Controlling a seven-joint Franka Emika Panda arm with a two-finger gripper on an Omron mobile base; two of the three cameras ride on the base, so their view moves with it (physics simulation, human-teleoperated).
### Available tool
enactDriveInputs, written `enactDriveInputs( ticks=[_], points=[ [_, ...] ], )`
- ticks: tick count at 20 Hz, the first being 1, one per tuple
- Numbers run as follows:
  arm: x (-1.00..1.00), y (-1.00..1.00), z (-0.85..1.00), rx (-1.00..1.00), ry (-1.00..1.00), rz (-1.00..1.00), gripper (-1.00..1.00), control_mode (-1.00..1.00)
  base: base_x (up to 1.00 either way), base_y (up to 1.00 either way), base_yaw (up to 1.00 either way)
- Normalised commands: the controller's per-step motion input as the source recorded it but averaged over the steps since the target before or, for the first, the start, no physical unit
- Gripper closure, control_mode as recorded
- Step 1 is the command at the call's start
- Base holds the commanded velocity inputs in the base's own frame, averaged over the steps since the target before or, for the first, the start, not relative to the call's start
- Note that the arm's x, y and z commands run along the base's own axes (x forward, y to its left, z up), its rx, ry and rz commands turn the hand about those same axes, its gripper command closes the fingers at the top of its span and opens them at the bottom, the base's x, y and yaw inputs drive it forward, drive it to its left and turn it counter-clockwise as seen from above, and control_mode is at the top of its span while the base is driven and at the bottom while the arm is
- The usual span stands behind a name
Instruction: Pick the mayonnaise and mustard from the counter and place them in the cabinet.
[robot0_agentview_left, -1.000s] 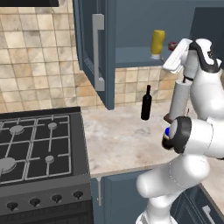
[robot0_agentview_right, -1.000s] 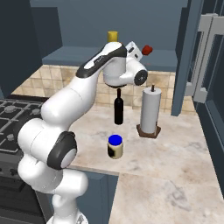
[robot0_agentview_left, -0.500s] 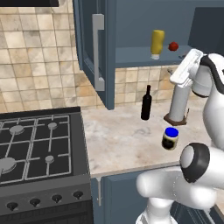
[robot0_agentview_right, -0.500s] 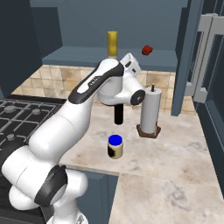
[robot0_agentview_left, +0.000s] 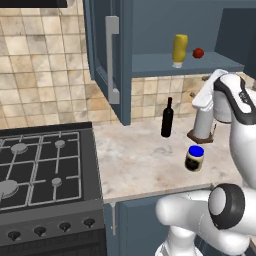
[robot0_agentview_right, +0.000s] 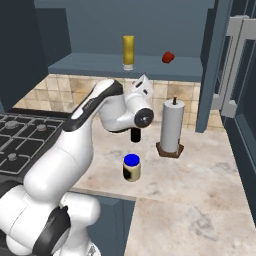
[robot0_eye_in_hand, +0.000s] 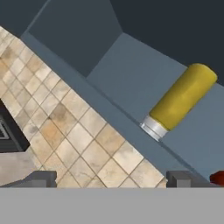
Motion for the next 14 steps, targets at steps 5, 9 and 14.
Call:
enactDriveInputs(
  ticks=[5, 9, 14],
  points=[
    [0.0, 0.0, -0.36, 0.0, 0.28, -0.08, -1.0, -1.0, 0.0, 0.0, 0.0],
    [-0.08, 0.0, -0.3, 0.0, 0.27, -0.07, -1.0, -1.0, 0.0, 0.0, 0.0],
    [-0.12, 0.0, -0.25, 0.0, 0.26, -0.08, -1.0, -1.0, 0.0, 0.0, 0.0]
  ],
)
